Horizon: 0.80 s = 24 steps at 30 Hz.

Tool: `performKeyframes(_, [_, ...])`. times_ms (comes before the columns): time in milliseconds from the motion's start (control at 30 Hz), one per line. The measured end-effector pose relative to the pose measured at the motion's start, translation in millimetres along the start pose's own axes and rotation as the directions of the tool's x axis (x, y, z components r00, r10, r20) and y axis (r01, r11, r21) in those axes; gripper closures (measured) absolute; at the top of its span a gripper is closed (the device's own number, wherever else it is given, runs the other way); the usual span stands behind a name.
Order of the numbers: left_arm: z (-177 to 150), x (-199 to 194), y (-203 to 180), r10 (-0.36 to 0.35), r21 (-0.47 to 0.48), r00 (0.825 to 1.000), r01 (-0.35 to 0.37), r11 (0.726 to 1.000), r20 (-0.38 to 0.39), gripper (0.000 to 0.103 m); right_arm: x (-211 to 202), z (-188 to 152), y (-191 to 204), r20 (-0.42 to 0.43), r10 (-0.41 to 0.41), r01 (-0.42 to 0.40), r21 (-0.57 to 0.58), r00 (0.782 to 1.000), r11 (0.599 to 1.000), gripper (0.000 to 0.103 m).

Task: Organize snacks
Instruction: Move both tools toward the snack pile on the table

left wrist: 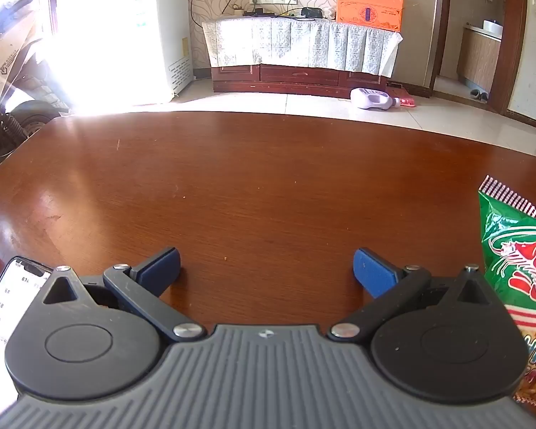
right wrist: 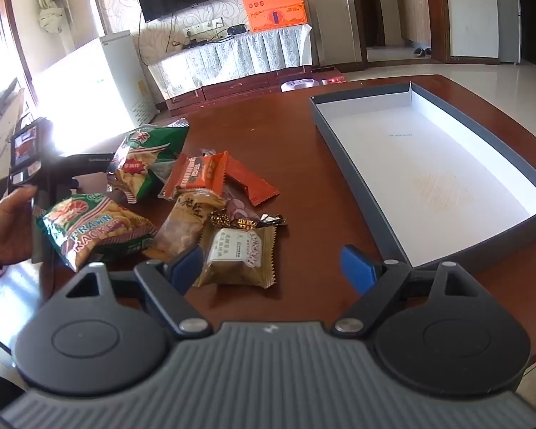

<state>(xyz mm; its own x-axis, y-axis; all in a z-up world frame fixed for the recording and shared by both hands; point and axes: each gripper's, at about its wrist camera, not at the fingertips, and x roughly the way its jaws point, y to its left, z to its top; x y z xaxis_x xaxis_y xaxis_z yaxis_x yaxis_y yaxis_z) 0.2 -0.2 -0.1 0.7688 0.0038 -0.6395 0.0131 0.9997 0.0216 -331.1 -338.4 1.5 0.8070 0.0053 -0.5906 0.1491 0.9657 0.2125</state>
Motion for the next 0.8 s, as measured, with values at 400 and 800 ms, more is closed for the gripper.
performKeyframes(400, [5.2, -11.9, 12.0, -0.066, 0.054, 0.996, 0.069, 0.996, -0.059, 0.000, -0.3, 1.4, -12.1, 0.013, 0.009, -0.009, 0.029, 1.000, 1.000, 0.017])
performKeyframes(800, [0.8, -75.5, 39.0, 0.180, -0.037, 0.972, -0.176, 0.984, 0.151, 0.000, -8.1, -0.9, -11.8, 0.043, 0.041, -0.043, 0.029, 0.998, 0.999, 0.018])
